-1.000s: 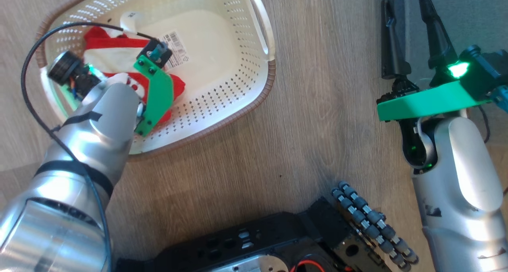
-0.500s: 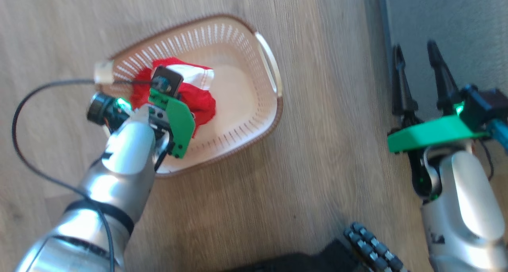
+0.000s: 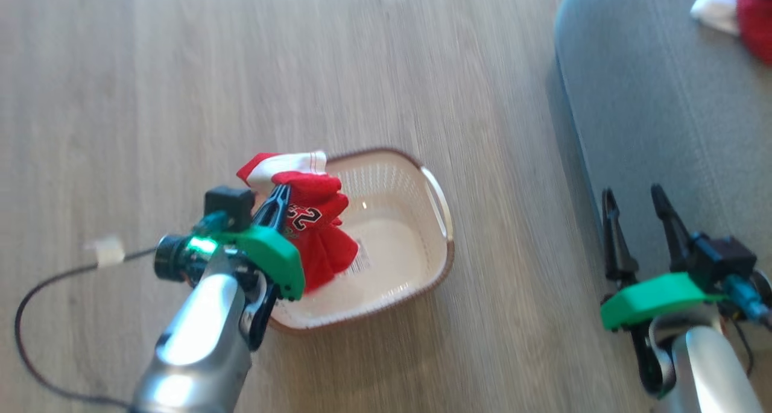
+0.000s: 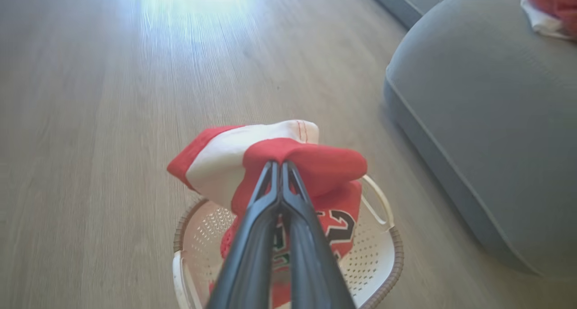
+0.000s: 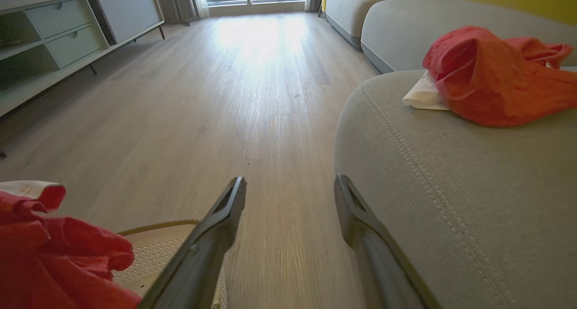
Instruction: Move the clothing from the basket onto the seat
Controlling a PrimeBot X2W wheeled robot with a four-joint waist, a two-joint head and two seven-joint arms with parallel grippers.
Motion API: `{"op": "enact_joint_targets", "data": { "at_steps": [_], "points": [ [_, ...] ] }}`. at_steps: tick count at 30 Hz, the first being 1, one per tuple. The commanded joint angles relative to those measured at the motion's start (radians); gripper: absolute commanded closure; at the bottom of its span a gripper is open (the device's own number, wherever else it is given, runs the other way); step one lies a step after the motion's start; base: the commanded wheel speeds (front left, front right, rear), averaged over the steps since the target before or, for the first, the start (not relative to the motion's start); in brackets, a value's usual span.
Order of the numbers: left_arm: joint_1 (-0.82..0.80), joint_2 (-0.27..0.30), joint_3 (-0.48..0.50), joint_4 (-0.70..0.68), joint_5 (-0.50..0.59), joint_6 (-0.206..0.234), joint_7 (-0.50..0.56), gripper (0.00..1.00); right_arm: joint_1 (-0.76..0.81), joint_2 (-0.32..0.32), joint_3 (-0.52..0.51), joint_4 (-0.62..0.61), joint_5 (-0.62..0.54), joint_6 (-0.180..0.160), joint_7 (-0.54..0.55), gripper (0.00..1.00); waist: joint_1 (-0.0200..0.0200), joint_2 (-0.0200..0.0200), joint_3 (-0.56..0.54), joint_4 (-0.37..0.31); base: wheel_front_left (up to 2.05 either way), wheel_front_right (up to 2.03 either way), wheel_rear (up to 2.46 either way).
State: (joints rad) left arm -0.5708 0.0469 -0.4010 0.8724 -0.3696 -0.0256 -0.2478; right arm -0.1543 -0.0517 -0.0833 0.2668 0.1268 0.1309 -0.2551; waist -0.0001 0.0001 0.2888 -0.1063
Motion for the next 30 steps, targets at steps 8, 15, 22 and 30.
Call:
{"op": "enact_joint_targets", "data": {
  "at_steps": [8, 15, 22, 30],
  "points": [
    [0.246, 0.038, 0.156, -0.341, 0.012, 0.03, -0.014, 1.0, 0.079, -0.002, 0.011, -0.017, -0.071, 0.0, -0.007, 0.0, 0.0001, -0.0001, -0.199, 0.068, 0.0, 0.0, 0.0],
    [0.357, 0.045, 0.222, -0.444, 0.04, 0.033, -0.014, 1.0, 0.123, -0.017, 0.027, 0.003, -0.091, 0.0, -0.007, 0.0, 0.0001, -0.0001, -0.283, 0.081, 0.0, 0.0, 0.0],
    [0.392, 0.048, 0.272, -0.481, 0.056, 0.03, -0.014, 1.0, 0.138, -0.015, 0.037, 0.006, -0.09, 0.0, -0.007, 0.0, 0.0001, -0.0001, -0.304, 0.089, 0.0, 0.0, 0.0],
    [0.403, 0.037, 0.299, -0.486, 0.073, 0.018, -0.014, 1.0, 0.138, -0.015, 0.046, 0.011, -0.087, 0.0, -0.007, 0.0, 0.0001, -0.0001, -0.31, 0.095, 0.0, 0.0, 0.0]
  ]
}}
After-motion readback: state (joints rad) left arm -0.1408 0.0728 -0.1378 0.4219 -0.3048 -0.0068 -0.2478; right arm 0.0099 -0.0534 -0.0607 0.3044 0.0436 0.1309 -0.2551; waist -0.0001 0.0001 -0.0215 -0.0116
